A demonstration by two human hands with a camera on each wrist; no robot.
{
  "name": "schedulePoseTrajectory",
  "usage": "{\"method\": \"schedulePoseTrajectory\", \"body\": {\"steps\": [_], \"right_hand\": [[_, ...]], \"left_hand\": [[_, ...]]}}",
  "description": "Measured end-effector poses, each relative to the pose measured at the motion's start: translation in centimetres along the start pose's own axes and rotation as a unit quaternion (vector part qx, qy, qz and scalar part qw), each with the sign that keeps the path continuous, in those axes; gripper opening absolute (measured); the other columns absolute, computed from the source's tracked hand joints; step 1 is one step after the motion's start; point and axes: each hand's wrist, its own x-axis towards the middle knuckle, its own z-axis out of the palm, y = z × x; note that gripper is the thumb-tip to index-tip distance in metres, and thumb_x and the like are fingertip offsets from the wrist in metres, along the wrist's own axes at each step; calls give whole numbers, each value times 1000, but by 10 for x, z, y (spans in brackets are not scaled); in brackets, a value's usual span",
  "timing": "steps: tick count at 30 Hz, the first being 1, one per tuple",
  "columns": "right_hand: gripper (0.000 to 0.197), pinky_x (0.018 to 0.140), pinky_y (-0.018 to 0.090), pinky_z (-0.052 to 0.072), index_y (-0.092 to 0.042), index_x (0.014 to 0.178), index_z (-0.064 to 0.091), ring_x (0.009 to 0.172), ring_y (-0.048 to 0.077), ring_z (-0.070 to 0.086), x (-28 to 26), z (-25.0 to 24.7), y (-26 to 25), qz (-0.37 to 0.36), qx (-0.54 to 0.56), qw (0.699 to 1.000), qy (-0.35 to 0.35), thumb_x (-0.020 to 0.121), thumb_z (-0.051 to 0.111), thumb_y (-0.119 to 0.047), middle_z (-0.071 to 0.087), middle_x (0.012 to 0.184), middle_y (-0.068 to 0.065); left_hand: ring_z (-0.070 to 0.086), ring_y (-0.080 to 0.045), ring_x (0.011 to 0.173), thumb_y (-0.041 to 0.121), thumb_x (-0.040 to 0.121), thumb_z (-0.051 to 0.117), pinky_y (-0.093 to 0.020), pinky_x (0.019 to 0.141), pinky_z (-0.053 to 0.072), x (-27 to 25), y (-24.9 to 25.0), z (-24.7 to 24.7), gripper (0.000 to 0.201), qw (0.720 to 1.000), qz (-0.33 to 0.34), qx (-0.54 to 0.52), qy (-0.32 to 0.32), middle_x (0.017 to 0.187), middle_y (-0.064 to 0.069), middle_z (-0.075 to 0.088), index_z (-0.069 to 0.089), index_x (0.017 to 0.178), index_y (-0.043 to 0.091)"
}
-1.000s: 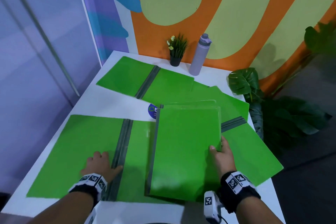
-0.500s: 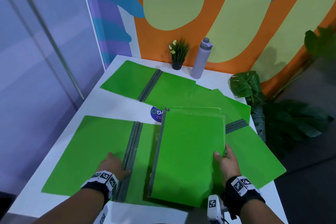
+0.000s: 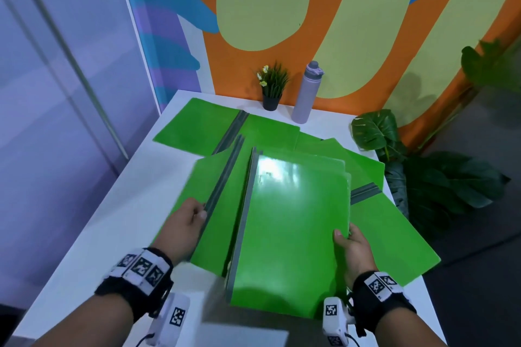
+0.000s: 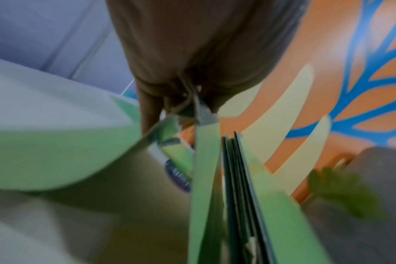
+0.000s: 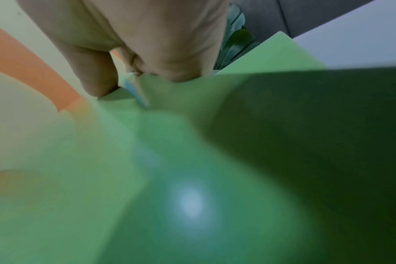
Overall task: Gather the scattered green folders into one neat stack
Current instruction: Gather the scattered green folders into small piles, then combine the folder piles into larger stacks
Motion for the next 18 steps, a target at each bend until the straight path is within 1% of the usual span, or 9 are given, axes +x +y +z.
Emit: {"method": "schedulePoseTrajectory", "body": {"steps": [3,6,7,9,10,13,15,17,18], "right_hand": [[69,115,54,14,-23,148,18,143,29,19,-1,8,-8,14,61,998,-26,90,54,-19,13,159,4],[76,106,47,32,-10,146,20,122,24,48,2,18,-11,12,104,993,-54,84,59,-28,18,157,13],[71,106,49,31,-6,145,20,124,26,46,3,20,-12,6,114,991,-66,88,57,-24,19,156,16],[71,117,52,13,-12,149,7,143,29,19,2,25,-10,13,124,988,-94,93,50,-17,10,159,12],[74,118,51,6,-17,150,3,146,28,10,1,27,-8,16,121,987,-102,93,50,-17,6,159,9],[74,117,53,4,-25,150,5,146,26,7,-2,35,-1,17,99,989,-110,92,51,-16,4,160,6],[64,114,58,8,-33,145,21,145,28,12,-1,41,-1,-6,68,995,-73,93,51,-12,10,159,8],[59,111,59,15,-38,139,31,143,30,19,1,49,-4,-32,39,998,-44,92,50,-7,15,157,9],[61,111,58,18,-38,140,32,143,30,20,2,54,-7,-42,26,998,-38,92,50,-5,16,158,8]], "left_hand": [[35,-15,56,16,98,48,-28,51,32,-5,21,-20,14,987,30,-156,-5,62,-2,42,49,84,16],[36,-19,67,17,96,51,-33,61,31,-5,21,-23,14,953,6,-303,-33,74,-10,40,48,82,20],[37,-21,69,17,93,53,-35,62,32,-6,20,-22,12,938,-14,-343,-39,78,-11,42,49,82,19],[43,-21,66,21,85,57,-35,60,35,-8,17,-20,9,908,-55,-412,-62,82,-14,44,50,81,17],[45,-21,65,23,84,58,-34,59,36,-10,14,-18,9,897,-68,-429,-79,83,-15,46,51,82,17],[49,-21,65,27,88,58,-34,58,39,-17,11,-7,12,893,-81,-422,-132,85,-17,50,52,88,17],[58,-21,67,31,99,46,-31,56,46,-20,18,0,17,910,-89,-376,-147,87,-13,58,54,103,16],[63,-21,95,48,100,32,-34,75,54,-19,20,4,40,927,-127,-312,-166,105,-3,61,50,125,23],[59,-25,108,52,98,34,-39,87,52,-18,20,5,45,938,-142,-269,-166,112,0,57,44,132,25]]}}
